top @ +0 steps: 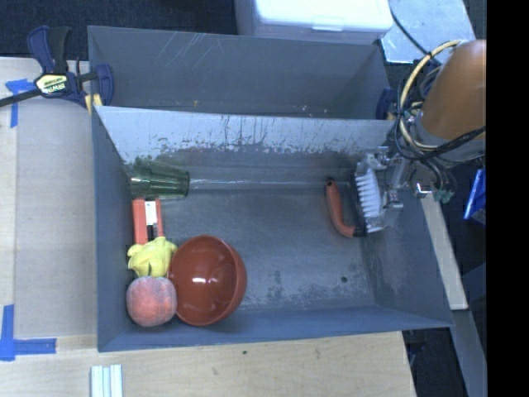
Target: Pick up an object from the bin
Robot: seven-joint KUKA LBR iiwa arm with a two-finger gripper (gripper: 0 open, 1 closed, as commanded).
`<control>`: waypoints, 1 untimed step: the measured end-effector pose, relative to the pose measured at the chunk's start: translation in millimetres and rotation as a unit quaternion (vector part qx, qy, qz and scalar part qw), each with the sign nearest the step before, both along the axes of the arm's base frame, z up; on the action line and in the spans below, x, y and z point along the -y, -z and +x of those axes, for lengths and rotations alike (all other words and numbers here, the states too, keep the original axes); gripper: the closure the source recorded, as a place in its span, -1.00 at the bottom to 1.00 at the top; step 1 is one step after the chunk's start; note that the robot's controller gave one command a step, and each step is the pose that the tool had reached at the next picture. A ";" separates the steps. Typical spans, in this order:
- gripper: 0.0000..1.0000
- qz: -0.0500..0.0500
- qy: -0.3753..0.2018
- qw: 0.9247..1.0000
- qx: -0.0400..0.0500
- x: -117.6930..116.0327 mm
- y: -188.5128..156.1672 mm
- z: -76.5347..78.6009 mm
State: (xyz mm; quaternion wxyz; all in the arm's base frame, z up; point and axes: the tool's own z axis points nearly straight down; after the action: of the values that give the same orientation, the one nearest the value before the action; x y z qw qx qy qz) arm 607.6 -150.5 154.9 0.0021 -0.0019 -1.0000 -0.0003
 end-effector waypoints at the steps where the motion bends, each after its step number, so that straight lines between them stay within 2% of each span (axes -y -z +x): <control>1: -1.00 -0.001 -0.002 1.000 0.004 -0.7 -4.9 2.1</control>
Offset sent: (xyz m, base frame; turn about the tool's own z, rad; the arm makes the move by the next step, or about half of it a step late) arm -0.0073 0.0021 -0.0849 0.8658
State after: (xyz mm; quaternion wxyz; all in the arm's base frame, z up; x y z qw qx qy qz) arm 609.7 -149.9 159.7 -0.0021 0.0000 -1.0000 0.0005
